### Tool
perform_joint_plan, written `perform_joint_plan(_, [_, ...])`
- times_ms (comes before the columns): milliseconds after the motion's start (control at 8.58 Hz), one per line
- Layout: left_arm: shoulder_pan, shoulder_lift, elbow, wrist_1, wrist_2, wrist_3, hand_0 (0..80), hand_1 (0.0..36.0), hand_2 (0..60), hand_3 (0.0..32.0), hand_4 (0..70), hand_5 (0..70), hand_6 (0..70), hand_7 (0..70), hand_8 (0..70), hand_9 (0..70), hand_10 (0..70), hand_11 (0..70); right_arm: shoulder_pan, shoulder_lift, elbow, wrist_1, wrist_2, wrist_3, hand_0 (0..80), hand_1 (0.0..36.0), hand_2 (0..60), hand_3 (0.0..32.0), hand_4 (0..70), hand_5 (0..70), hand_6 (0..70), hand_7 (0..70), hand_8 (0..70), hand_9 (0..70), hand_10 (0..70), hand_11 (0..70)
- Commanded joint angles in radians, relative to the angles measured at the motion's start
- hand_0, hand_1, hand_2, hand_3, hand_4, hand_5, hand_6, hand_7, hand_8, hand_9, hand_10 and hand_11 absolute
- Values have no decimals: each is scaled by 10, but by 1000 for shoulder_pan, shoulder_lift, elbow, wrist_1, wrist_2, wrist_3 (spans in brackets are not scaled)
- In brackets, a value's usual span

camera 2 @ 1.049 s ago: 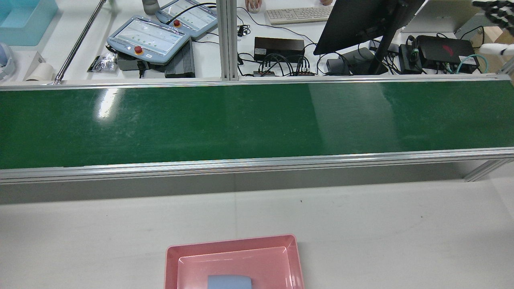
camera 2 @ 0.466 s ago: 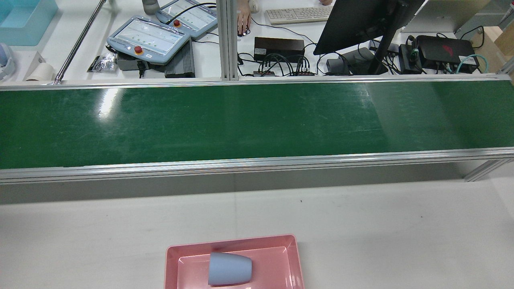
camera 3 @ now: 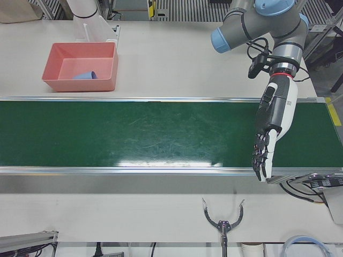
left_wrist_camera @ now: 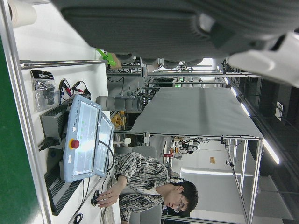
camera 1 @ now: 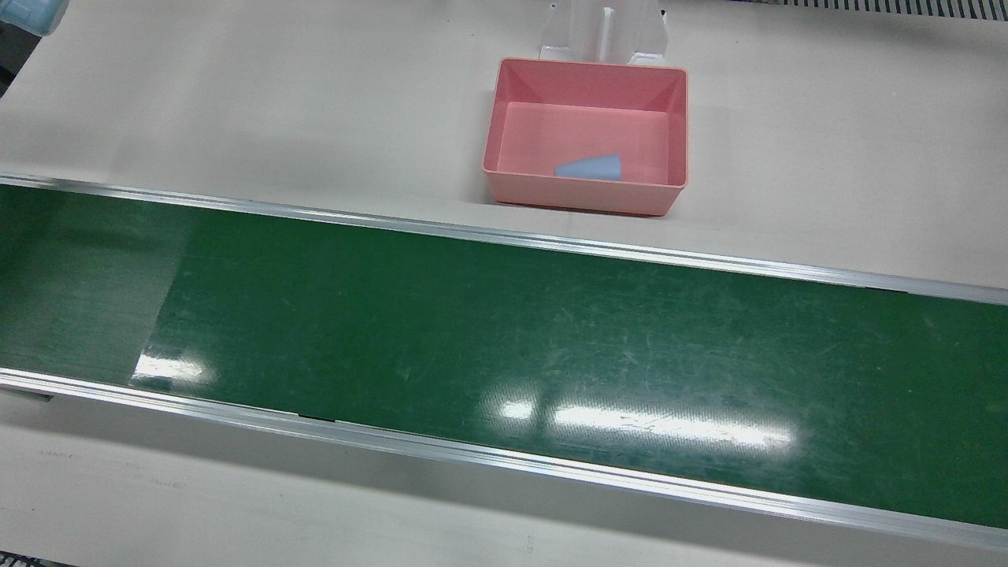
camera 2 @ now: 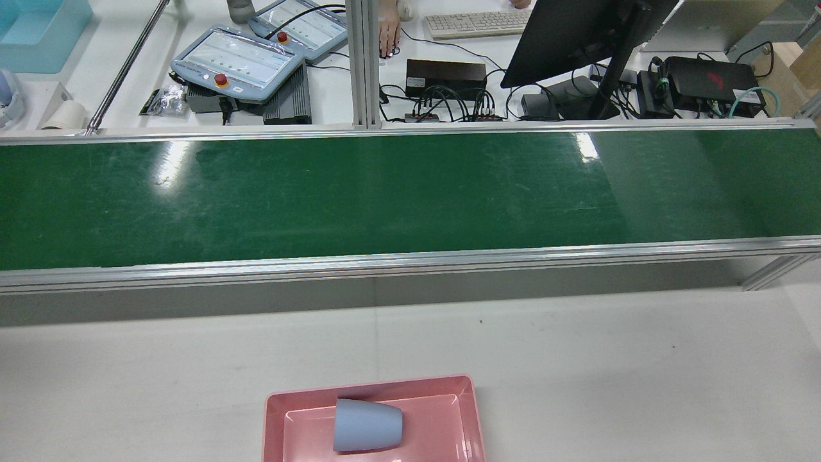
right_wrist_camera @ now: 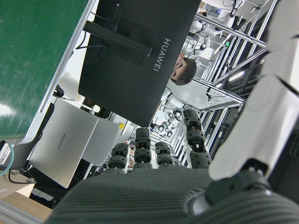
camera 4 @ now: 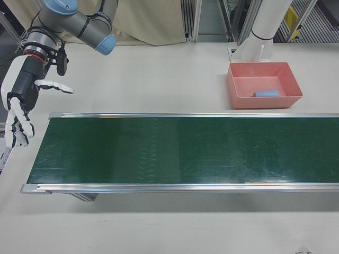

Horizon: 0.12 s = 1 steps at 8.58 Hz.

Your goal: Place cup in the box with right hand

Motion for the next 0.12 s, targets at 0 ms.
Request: perform_joint_plan(0, [0, 0, 0, -1, 0, 0, 0, 0, 0, 0, 0, 0, 0, 0, 0, 0, 0, 0, 4, -3, 15, 5, -1, 11, 478, 88, 2, 6, 97, 54, 51, 153, 105, 186, 62, 104])
